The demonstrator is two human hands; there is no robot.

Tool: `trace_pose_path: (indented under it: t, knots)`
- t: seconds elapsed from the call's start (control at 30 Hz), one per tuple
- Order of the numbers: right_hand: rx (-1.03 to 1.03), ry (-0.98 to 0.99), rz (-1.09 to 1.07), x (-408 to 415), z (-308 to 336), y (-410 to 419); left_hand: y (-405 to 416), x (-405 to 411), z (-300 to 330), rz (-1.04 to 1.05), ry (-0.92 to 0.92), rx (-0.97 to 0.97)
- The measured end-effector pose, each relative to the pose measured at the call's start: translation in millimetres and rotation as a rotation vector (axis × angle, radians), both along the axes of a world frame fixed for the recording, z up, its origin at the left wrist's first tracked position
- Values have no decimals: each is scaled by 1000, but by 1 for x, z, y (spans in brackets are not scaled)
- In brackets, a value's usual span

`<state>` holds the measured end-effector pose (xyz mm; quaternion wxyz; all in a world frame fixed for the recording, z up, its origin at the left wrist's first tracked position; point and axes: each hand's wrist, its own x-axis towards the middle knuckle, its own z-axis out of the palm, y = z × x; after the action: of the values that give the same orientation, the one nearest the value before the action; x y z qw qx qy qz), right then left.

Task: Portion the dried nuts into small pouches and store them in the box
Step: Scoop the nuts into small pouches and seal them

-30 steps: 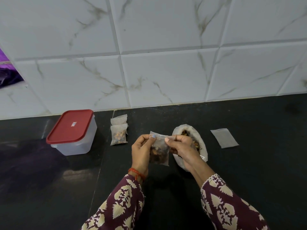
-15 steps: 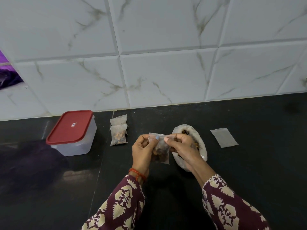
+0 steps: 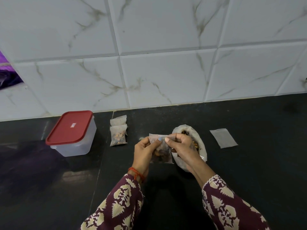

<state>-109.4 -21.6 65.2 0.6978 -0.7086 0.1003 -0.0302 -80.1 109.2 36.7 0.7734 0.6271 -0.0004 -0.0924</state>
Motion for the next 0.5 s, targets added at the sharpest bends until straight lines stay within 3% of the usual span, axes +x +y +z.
trace_pose_path:
  t: [0.2,0.5]
  knots:
    - [166,45,5,1,1,-2,-1,2,2,22,-6,20]
    - [56,13,-5,4,-5,-2,-3,3,-1,20,3,-7]
